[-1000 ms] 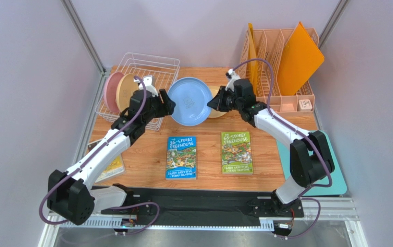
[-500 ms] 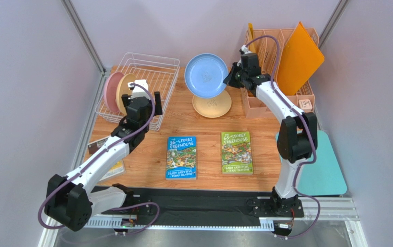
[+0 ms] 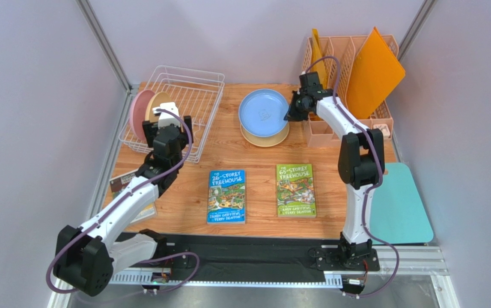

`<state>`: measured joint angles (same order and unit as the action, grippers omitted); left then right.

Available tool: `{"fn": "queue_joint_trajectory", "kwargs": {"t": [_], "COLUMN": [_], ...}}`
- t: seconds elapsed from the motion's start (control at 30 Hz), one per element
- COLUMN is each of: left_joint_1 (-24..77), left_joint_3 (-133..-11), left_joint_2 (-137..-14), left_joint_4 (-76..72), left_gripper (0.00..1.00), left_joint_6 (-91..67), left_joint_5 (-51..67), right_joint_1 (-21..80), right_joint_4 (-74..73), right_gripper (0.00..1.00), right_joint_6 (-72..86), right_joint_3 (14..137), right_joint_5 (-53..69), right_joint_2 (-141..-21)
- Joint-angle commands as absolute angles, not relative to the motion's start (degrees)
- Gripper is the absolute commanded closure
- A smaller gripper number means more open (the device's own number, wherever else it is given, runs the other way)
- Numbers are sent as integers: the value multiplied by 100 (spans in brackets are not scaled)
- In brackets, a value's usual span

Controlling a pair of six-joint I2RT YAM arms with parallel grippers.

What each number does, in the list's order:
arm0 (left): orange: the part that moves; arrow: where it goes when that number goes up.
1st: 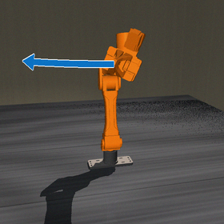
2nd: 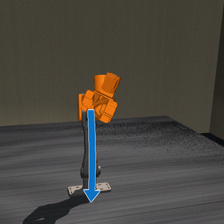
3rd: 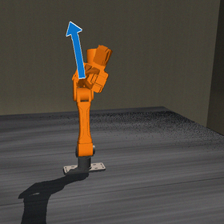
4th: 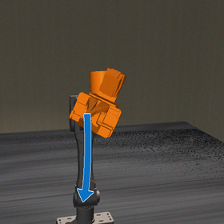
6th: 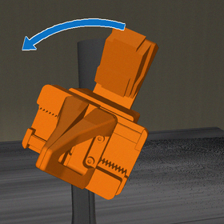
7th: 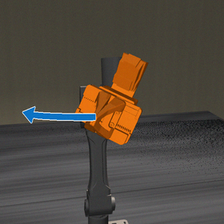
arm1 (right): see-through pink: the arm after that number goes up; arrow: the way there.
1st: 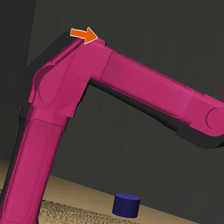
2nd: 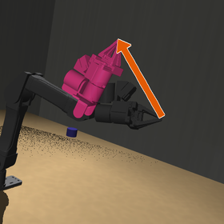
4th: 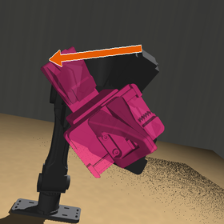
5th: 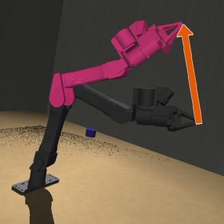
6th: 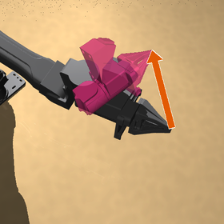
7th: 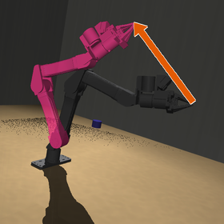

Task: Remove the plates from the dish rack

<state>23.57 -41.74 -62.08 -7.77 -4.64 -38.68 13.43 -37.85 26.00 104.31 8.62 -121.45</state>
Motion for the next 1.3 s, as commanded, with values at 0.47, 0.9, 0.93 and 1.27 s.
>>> {"fn": "queue_joint_trajectory", "kwargs": {"t": [0.47, 0.9, 0.93, 1.27], "left_joint_1": [2153, 1995, 1978, 1319], "left_joint_3": [-4175, -4175, -4184, -4403], "left_joint_2": [-6055, -6029, -6029, -6362], "left_joint_4": [-738, -695, -686, -808], "left_gripper": [1, 1, 1, 1], "left_joint_6": [-686, -668, -668, -510], "left_joint_5": [-3683, -3621, -3638, -3604], "right_joint_1": [1292, 1309, 1327, 1889], "right_joint_4": [-4122, -4078, -4078, -3991], "right_gripper": [96, 44, 40, 39], "right_joint_6": [2716, 2567, 2523, 1609], "right_joint_3": [11215, 11057, 11004, 10372], "right_joint_5": [861, 1081, 994, 80], "right_joint_2": [-12850, -12788, -12710, -11664]}}
